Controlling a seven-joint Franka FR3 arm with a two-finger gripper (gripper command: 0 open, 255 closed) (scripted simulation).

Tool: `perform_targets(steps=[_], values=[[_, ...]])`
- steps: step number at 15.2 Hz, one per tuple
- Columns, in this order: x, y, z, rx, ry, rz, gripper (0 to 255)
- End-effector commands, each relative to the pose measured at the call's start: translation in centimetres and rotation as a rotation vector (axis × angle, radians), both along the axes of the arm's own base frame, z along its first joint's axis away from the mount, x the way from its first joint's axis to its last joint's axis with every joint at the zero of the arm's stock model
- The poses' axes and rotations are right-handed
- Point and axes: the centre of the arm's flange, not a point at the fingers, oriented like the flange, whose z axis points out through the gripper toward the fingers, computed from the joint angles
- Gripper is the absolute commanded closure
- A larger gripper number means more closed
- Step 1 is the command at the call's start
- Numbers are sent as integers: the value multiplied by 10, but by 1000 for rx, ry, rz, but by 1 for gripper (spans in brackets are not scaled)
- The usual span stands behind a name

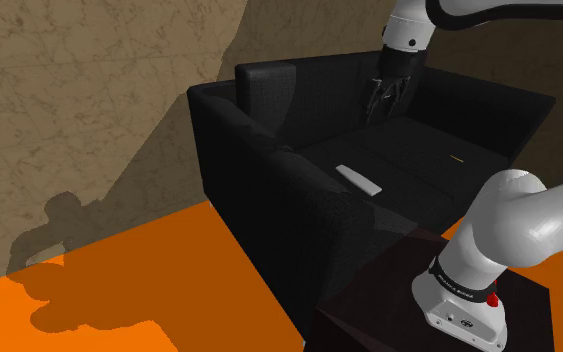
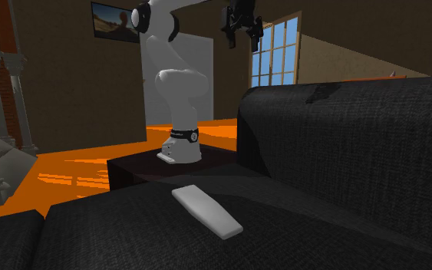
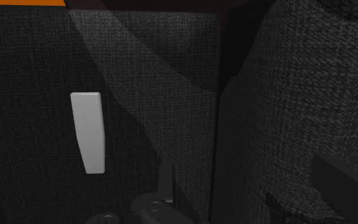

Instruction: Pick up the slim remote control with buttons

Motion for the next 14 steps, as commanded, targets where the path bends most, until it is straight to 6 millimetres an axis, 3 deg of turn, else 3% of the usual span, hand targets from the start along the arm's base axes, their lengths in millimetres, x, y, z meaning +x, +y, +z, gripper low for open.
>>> perform_targets(steps=[1,14], values=[[0,0,0,0,0,0,0],[42,-101,-132,-7,33,-20,0]])
